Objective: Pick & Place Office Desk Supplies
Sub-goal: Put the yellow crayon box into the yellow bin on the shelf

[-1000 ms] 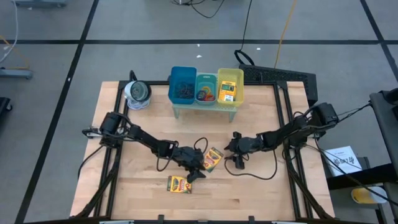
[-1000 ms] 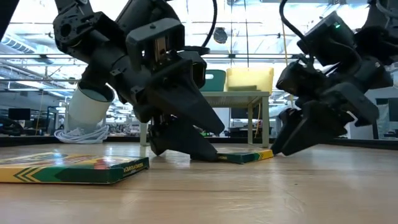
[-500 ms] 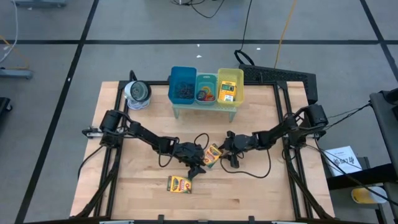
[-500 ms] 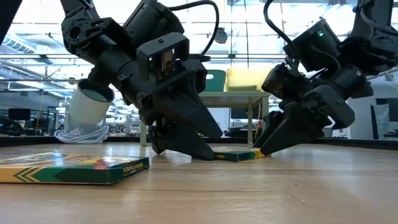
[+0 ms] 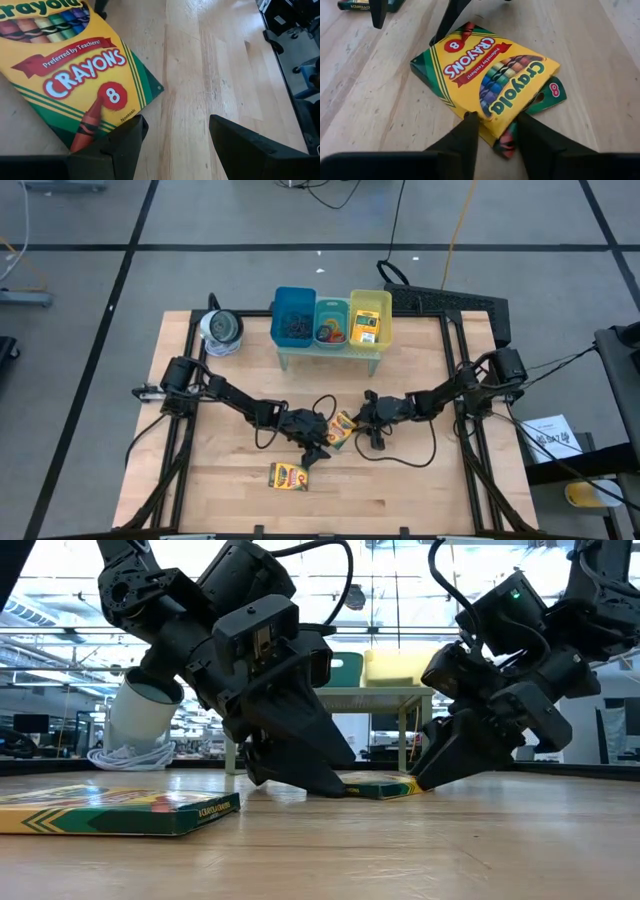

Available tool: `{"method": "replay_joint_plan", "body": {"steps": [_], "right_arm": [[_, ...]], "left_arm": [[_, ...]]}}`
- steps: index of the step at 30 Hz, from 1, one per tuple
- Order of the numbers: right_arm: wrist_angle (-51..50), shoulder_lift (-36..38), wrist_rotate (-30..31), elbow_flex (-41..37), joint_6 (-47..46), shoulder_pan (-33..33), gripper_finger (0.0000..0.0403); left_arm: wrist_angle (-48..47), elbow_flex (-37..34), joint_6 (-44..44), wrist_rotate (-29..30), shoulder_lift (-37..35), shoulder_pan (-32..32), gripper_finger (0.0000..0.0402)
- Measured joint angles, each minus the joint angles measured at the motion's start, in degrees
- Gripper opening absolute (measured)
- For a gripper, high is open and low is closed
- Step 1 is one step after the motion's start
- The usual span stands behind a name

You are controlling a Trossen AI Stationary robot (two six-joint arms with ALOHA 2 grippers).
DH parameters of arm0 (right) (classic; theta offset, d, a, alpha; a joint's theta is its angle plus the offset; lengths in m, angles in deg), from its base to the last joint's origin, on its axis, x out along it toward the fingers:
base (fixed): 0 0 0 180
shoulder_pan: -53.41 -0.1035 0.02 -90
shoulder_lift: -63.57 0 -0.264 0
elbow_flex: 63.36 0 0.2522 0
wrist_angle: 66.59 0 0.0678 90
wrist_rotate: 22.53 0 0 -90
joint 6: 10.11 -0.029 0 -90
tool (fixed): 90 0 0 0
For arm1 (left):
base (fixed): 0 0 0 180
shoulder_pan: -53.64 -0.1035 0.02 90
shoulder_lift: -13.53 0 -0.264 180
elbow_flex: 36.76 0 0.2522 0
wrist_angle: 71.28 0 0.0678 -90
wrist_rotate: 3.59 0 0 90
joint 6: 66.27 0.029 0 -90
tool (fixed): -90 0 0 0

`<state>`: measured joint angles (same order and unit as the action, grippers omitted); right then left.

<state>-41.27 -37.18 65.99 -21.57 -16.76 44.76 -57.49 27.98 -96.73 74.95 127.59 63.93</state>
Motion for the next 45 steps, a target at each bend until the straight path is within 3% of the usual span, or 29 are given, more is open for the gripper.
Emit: {"method": "replay_joint_plan", "body": {"steps": [8, 16, 45], "right_arm": [[0.1, 0.07, 0.12, -0.02, 2.56, 0.0, 0.0042], [0.59, 1.58, 0.26, -0.03, 3.47, 0.0, 0.0006], [-14.98, 34.9, 4.44, -0.13, 16.69, 1.0, 0.0001]], "left_arm": [[0.0, -0.02, 1.88, 0.13, 0.04, 0.0, 0.0243], [0.68, -0.09, 3.24, -2.56, -0.07, -0.15, 0.0243], [2.21, -0.09, 2.67, -5.84, -0.57, -0.14, 0.0244]]}}
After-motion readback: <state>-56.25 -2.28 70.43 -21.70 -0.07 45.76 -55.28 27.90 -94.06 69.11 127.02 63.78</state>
